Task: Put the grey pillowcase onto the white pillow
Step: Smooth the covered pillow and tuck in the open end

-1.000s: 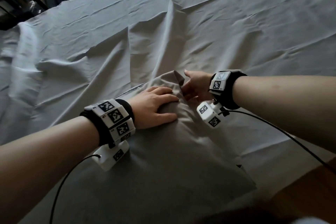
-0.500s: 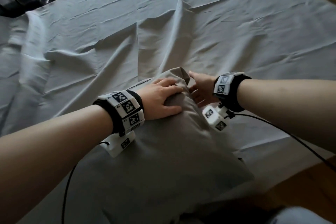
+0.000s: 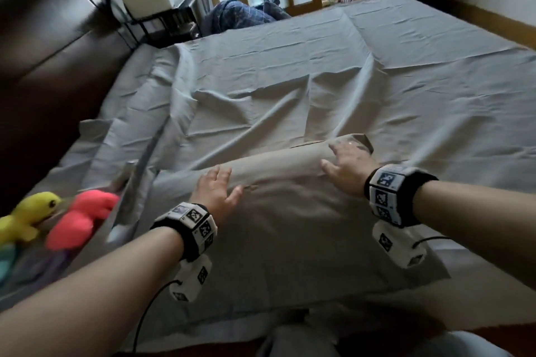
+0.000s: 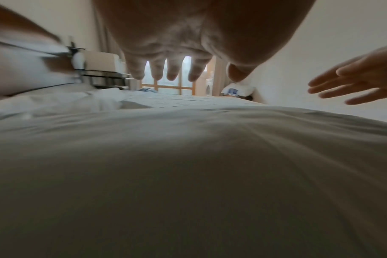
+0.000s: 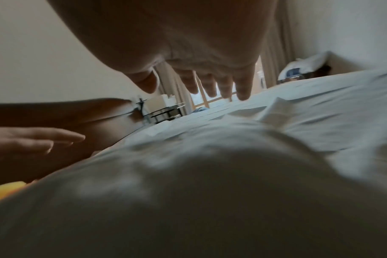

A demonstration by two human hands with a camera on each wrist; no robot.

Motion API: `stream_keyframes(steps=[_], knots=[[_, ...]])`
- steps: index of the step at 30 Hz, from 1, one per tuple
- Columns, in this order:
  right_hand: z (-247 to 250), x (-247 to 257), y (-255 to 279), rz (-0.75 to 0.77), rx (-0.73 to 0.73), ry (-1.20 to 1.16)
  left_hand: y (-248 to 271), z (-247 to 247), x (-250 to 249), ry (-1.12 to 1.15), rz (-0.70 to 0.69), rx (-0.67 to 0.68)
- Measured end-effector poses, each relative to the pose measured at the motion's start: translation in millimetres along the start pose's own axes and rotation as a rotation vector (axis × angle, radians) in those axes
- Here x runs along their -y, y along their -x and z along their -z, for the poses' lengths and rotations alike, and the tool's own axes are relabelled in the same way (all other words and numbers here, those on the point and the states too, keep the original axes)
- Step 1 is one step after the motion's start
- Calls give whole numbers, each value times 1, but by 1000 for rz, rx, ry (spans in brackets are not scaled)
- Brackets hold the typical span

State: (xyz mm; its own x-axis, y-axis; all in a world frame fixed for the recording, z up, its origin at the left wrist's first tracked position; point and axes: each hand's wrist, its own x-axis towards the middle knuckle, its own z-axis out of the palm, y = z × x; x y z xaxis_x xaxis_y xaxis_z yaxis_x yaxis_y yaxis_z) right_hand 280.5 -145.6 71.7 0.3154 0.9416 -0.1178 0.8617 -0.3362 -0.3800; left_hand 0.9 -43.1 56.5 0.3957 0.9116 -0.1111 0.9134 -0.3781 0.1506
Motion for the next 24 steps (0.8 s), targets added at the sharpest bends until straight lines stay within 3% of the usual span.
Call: stream_keyframes(steps=[4,7,11,15,19,24], knots=[[-56,75,2,146,71,106,29,-8,54,3,130,-10],[-95,121,0,270,60,181,41,-25,80,2,145,-30],[-134,141,-11,283,42,310,44,-50,104,-38,138,-17],[-137,96,-28,71,15,390,42,-73,114,-80,122,-16],[-119,29,-31,-238,25,399,43,-87,114,-96,114,-23],[-102,-41,-11,-537,6,112,43,-80,113,-93,116,-3]])
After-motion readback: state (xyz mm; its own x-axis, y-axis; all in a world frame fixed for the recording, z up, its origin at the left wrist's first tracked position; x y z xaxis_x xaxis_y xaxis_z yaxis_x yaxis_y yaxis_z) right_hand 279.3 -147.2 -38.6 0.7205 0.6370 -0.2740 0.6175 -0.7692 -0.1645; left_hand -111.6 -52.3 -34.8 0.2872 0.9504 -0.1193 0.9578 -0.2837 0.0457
